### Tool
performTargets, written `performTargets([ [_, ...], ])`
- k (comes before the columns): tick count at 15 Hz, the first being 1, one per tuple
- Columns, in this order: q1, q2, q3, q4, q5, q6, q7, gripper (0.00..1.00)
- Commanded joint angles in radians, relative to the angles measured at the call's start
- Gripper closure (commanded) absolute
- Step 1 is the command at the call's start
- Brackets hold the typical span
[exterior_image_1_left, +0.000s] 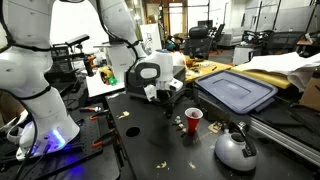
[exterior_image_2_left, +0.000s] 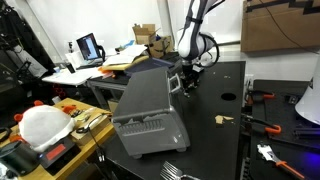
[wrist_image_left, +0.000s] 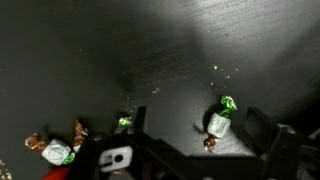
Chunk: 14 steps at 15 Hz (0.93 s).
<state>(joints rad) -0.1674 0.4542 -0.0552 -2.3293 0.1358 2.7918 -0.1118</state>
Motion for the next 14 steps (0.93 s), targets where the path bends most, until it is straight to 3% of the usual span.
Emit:
performTargets([
  [1,0.008,0.024,0.006,0.004,0.006,0.073,0.054,0.00],
  [11,0.168,0.094,-0.140,-0.007,-0.058,0.246,0.230,0.00],
  [14,0.295,0.079,-0.279,-0.032,-0.094,0.245,0.314,0.00],
])
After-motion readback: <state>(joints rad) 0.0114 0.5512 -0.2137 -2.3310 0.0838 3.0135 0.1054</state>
